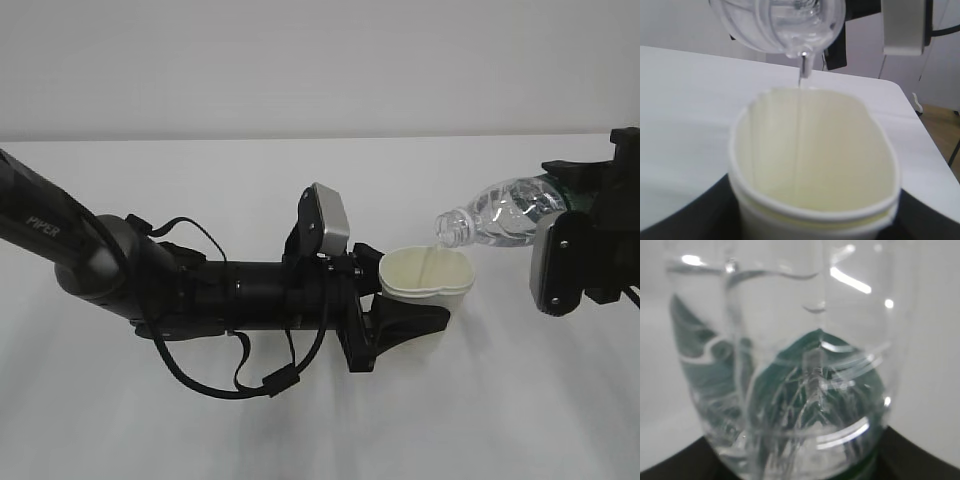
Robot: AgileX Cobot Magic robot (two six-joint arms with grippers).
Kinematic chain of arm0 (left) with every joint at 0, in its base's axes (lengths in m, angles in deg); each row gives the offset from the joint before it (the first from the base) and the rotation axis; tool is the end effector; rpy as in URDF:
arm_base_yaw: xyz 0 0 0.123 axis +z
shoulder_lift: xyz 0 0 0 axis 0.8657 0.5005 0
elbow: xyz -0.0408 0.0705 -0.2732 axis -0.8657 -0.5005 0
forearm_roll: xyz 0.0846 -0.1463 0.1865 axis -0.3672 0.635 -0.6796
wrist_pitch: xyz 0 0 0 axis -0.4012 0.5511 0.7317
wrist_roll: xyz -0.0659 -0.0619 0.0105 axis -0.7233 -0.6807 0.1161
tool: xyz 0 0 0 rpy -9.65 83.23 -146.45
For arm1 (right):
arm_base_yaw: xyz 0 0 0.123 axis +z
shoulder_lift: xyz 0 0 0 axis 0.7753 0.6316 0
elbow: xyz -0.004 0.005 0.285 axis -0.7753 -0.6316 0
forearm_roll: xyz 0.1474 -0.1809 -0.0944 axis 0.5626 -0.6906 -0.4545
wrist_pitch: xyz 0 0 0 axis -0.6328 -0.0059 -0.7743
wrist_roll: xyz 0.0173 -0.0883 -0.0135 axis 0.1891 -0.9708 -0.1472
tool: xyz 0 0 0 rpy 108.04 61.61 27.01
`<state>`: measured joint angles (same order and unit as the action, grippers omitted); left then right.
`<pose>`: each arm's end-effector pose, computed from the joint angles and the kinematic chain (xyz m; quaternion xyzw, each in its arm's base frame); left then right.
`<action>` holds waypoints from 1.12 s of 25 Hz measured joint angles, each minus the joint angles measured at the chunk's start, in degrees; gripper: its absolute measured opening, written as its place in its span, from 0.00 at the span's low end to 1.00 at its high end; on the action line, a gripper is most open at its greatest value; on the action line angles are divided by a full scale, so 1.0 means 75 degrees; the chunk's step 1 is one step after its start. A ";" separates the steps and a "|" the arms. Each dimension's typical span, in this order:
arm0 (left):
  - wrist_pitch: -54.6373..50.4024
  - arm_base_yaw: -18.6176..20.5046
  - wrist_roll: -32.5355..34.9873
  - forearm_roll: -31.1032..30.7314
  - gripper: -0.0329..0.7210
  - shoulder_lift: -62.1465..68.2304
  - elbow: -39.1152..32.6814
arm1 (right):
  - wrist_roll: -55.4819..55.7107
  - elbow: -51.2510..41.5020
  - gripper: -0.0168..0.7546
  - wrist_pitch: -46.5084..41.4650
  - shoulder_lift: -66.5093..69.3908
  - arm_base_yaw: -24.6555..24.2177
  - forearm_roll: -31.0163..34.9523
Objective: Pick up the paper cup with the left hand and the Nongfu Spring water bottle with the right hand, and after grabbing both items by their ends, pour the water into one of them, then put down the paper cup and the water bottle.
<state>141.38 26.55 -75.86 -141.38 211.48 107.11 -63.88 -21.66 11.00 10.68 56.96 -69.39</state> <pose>0.3047 -0.2828 0.0927 0.4613 0.5882 -0.4646 0.4748 0.2773 0.0397 0.1742 -0.6366 0.4837 -0.3877 0.4588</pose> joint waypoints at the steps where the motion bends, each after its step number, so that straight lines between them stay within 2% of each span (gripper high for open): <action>1: 0.0000 0.0000 0.0000 0.0000 0.62 0.0000 0.0000 | -0.0051 0.0000 0.52 0.0000 0.0000 0.0000 0.0000; 28: 0.0000 0.0000 -0.0003 0.0000 0.62 0.0000 0.0000 | -0.0163 0.0000 0.52 0.0000 0.0000 0.0000 0.0000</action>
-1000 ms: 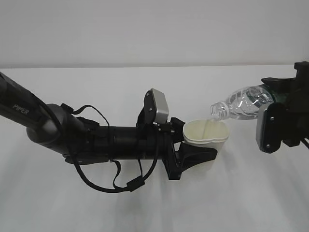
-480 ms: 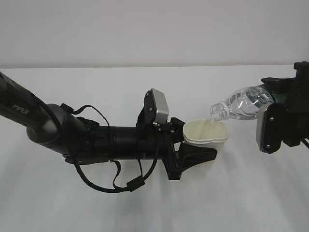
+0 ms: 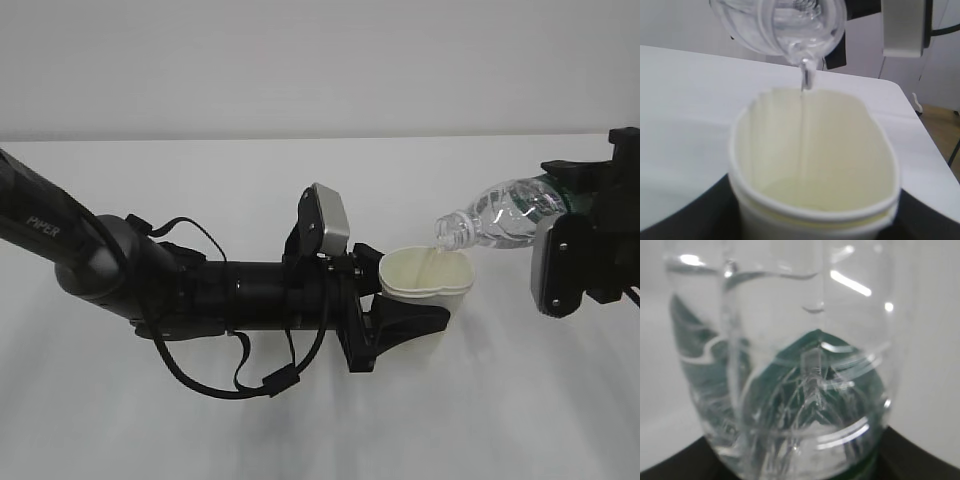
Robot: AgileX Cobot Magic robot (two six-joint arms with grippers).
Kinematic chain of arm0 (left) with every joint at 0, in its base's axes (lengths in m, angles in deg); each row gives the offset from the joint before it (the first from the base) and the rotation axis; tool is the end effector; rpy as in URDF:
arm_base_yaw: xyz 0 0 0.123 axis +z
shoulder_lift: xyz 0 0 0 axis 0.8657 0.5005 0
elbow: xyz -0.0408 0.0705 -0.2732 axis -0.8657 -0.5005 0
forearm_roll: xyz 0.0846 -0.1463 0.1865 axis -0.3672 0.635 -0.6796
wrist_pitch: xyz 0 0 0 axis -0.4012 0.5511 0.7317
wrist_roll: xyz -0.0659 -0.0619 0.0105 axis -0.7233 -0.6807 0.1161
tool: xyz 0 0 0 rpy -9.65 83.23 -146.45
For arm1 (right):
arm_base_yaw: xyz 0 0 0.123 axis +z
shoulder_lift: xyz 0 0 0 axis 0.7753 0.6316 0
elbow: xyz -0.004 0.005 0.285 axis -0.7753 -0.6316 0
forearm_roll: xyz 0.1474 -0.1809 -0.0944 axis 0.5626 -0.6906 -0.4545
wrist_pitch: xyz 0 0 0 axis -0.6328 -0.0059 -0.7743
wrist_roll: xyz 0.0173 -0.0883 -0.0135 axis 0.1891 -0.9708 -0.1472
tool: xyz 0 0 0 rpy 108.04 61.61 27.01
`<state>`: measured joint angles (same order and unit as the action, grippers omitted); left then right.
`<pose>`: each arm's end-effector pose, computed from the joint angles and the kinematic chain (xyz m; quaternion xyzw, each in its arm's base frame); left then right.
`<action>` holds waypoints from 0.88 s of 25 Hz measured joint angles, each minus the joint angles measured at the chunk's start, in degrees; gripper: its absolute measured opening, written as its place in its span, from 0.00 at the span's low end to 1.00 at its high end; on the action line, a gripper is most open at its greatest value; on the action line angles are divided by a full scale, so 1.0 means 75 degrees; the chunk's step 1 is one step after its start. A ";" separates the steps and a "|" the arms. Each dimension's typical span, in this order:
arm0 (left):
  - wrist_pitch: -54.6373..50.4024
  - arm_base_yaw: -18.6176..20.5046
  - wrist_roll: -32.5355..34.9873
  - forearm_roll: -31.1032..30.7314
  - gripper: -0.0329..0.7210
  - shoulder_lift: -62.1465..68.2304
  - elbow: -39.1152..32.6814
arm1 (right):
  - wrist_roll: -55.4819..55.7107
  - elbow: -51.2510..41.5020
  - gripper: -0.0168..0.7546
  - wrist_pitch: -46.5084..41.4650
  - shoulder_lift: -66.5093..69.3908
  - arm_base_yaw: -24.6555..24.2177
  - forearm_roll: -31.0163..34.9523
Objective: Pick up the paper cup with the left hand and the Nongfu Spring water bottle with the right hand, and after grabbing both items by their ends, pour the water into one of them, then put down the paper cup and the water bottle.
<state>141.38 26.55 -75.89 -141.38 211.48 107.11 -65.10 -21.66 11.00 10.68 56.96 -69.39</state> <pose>0.3047 -0.2828 0.0927 0.4611 0.5883 -0.4647 0.4747 0.2773 0.0397 0.1742 -0.6417 0.4769 -0.3926 0.4546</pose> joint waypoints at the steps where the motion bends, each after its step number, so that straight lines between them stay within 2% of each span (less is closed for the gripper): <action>1: 0.0000 0.0000 0.0000 0.0000 0.62 0.0000 0.0000 | 0.0000 0.0000 0.52 0.0000 0.0000 0.0000 0.0000; 22: -0.0014 0.0000 -0.0013 0.0000 0.62 0.0018 0.0000 | -0.0016 0.0000 0.52 0.0015 0.0000 0.0000 0.0000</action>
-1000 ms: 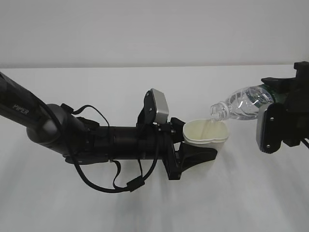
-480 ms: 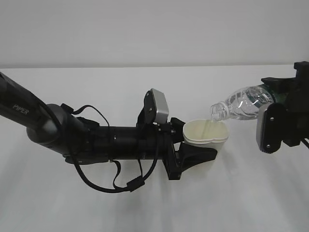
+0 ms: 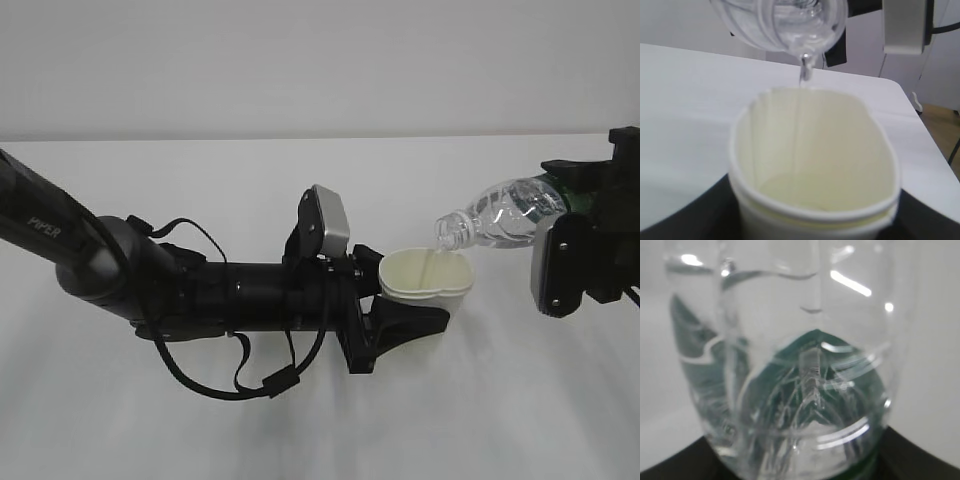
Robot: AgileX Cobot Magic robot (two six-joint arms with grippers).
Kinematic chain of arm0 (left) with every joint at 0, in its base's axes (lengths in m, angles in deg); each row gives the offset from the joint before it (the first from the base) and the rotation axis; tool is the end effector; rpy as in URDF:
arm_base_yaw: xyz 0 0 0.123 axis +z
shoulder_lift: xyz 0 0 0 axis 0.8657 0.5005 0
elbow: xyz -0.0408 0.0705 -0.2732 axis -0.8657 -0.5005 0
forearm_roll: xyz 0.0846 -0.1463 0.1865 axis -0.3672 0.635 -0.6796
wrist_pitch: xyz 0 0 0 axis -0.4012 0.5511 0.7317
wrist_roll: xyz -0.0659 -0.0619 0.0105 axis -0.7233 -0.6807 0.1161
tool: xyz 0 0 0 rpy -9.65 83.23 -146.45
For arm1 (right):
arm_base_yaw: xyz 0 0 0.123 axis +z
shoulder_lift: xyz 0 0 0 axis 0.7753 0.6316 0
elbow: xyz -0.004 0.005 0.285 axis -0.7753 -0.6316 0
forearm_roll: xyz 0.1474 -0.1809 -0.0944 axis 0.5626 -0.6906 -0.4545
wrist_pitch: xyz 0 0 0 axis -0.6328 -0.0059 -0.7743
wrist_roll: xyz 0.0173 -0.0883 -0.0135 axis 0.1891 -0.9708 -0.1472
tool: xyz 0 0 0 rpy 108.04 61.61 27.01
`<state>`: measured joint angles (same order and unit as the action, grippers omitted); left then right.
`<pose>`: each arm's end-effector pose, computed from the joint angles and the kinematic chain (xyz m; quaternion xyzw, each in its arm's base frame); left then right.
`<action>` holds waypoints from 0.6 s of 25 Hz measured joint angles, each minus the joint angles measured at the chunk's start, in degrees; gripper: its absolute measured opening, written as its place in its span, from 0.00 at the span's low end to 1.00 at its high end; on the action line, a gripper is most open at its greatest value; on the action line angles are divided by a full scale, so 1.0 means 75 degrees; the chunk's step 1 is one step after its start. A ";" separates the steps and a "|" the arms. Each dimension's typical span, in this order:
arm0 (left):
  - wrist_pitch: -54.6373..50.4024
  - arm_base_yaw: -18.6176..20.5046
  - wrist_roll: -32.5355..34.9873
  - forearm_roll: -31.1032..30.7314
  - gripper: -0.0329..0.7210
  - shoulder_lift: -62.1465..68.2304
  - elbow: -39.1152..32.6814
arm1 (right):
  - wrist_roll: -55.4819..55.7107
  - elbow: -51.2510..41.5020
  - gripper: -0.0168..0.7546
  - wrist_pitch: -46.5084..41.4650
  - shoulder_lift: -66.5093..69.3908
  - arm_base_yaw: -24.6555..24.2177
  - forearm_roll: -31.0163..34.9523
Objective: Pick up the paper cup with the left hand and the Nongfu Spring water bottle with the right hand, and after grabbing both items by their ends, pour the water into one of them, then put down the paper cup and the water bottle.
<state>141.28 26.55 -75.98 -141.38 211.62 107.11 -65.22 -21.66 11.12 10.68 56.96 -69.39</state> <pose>0.3047 -0.2828 0.0915 0.4606 0.5900 -0.4646 0.4732 0.2774 0.0397 0.1744 -0.6417 0.4758 -0.3935 0.4549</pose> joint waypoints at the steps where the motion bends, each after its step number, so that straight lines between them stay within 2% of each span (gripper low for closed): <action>1: 0.0000 0.0000 0.0000 0.0000 0.62 0.0000 0.0000 | 0.0000 0.0000 0.52 0.0000 0.0000 0.0000 0.0000; 15: 0.0000 0.0000 0.0000 0.0000 0.62 0.0000 0.0000 | -0.0107 0.0000 0.52 0.0000 0.0000 0.0000 -0.0017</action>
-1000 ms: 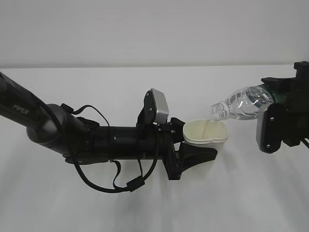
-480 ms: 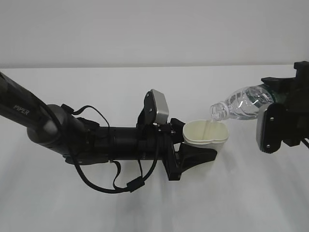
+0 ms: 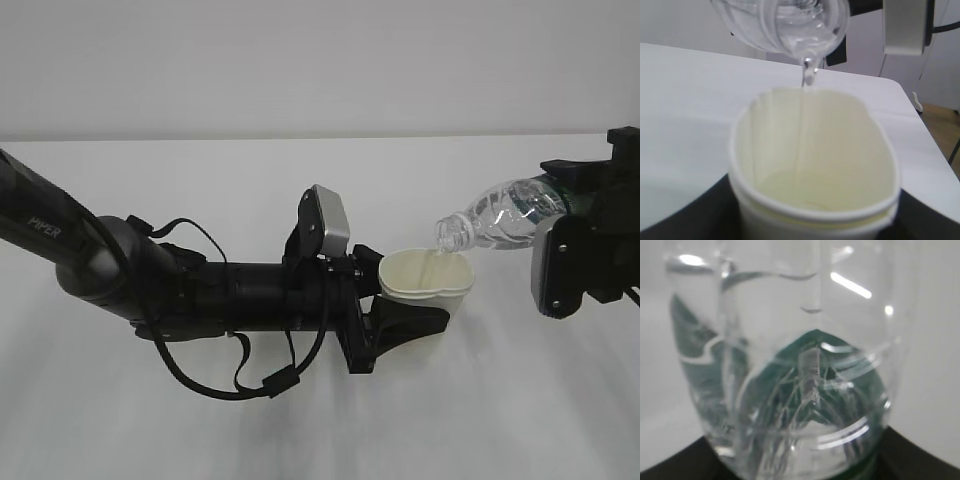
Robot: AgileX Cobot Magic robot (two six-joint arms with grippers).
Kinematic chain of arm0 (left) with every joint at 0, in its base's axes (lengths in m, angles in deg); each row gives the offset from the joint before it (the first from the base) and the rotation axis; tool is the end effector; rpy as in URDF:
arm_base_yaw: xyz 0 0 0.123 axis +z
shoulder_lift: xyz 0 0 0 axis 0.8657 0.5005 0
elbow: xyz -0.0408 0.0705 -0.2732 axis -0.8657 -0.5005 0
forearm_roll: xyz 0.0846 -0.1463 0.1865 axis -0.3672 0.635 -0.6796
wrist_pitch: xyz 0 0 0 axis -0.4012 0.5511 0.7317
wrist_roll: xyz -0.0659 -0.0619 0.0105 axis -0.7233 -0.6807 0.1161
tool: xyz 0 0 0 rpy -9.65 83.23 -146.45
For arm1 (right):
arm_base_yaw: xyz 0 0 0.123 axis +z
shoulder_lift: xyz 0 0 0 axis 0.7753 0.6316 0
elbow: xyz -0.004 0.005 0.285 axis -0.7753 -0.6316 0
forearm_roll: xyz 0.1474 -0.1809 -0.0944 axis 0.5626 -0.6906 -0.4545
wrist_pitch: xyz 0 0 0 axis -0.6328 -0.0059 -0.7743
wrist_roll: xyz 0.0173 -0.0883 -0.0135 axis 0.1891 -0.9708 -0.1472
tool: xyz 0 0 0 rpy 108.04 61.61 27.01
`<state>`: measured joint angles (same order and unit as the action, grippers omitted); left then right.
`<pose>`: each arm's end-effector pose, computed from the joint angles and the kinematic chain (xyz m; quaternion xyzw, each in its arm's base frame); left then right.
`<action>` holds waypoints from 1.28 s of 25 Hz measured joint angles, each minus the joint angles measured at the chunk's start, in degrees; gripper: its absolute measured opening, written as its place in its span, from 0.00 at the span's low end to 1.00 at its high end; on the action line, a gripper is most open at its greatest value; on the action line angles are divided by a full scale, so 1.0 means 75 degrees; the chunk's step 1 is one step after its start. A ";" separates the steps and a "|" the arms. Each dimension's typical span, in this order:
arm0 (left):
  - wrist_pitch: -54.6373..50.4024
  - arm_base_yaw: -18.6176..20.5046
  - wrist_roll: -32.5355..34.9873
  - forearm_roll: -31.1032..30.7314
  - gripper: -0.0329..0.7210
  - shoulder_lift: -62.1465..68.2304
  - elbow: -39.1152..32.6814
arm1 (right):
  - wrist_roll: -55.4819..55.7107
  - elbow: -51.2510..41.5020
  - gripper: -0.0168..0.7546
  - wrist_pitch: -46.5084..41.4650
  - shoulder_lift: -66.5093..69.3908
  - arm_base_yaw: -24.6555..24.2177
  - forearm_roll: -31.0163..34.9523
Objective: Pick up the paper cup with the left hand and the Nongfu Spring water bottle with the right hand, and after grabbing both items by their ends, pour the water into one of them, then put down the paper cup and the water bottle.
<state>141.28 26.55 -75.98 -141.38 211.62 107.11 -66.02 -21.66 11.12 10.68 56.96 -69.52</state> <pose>0.3047 -0.2828 0.0915 0.4606 0.5900 -0.4646 0.4732 0.2773 0.0398 0.1744 -0.6457 0.4705 -0.3966 0.4522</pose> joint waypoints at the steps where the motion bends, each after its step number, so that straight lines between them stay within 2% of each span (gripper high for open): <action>1: 0.0000 0.0000 0.0000 0.0000 0.62 0.0000 0.0000 | 0.0000 0.0000 0.52 0.0000 0.0000 0.0000 0.0000; 32: -0.0012 0.0000 0.0000 0.0000 0.62 0.0000 0.0000 | -0.0025 0.0000 0.52 0.0015 0.0000 0.0000 -0.0067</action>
<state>141.19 26.55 -75.98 -141.38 211.62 107.11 -66.21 -21.66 11.23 10.68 56.96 -70.03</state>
